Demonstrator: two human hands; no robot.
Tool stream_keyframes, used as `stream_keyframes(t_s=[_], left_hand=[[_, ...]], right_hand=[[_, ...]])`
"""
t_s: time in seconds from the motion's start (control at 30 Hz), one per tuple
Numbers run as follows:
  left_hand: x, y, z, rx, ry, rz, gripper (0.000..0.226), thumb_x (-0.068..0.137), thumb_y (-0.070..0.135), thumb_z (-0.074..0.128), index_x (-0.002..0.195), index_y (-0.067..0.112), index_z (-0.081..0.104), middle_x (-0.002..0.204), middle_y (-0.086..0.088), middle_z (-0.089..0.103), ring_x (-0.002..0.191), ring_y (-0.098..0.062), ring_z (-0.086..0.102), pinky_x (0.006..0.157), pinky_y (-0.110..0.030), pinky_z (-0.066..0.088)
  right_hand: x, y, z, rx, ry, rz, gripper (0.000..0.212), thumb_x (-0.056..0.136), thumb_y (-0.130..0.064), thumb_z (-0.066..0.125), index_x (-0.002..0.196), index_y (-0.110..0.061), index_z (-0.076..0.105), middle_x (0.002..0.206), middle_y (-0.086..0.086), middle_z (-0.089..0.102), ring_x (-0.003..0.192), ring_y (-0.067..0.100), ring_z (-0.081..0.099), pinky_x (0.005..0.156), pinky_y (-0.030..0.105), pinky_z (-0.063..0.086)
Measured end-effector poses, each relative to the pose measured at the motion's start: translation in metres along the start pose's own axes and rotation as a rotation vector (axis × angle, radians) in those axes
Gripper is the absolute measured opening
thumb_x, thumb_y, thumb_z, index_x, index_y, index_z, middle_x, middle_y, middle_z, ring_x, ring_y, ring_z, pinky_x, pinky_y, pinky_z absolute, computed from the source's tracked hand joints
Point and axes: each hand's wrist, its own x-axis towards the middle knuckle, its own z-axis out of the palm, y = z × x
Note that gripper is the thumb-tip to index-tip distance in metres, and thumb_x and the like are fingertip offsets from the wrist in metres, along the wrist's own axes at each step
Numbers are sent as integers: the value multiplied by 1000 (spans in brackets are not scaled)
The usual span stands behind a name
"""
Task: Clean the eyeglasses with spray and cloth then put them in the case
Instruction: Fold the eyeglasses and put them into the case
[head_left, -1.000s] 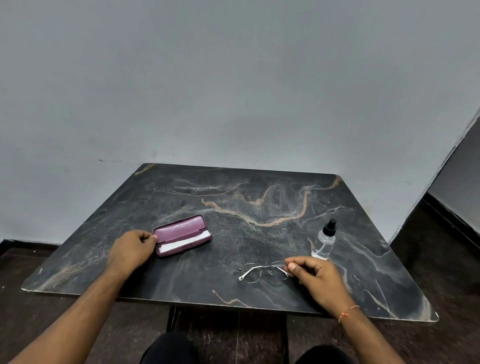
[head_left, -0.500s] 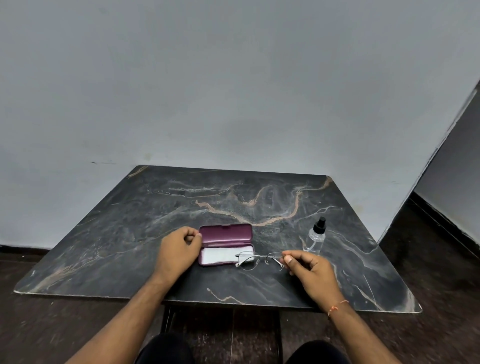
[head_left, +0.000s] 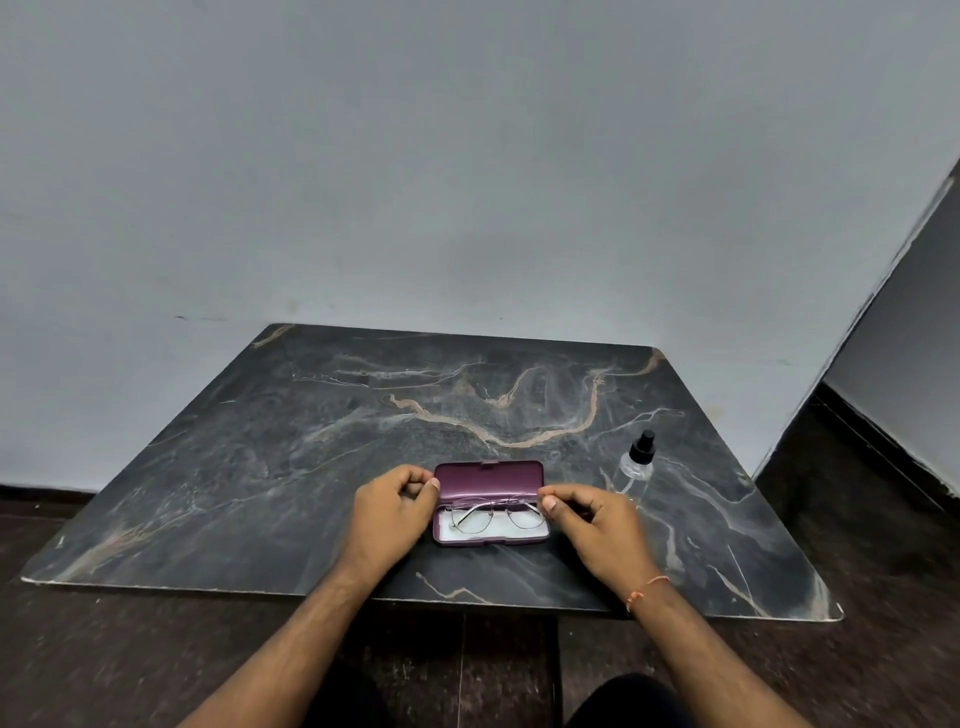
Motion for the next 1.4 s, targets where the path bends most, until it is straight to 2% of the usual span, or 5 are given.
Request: stream_keyframes(t_s=[0.3,0.8,1.03,1.23,1.4], left_hand=[[-2,-11,4,-42,18,81,18,97,28,78,85,40,75,70,16,74,53,2,61,58,-8,49],[-3,-12,4,-25,38,189,14,92,57,61,102,51,69,76,18,72,59,-4,65,61,-17,53],[-4,-6,4,24,21,202,29,99,26,76,95,54,67,89,28,73,71,-5,71,67,-8,50],[-9,0,1,37,-29,206,28,99,21,77,99,48,69,73,17,73,75,-4,72,67,-4,47],[-12,3,-2,17,-76,194,29,98,13,76,103,42,72,73,13,75,74,-8,73,66,-6,49]], right_hand=[[-2,4,7,-198,17,-65,26,94,-27,81,90,-52,77,92,-24,80,87,-2,71,76,12,53],[-4,7,10,-296,-5,-164,8,94,-23,81,101,-24,86,103,-14,63,99,6,63,79,8,46],[-4,12,6,-273,136,-233,20,94,-22,79,104,-39,76,104,-23,66,90,6,69,73,8,48],[-3,10,3,-328,28,-254,61,98,-44,72,154,-43,48,139,-32,52,126,-7,56,91,8,49],[-8,4,3,-300,30,-308,38,101,-35,72,138,-39,68,129,-29,63,116,-2,65,95,7,47]])
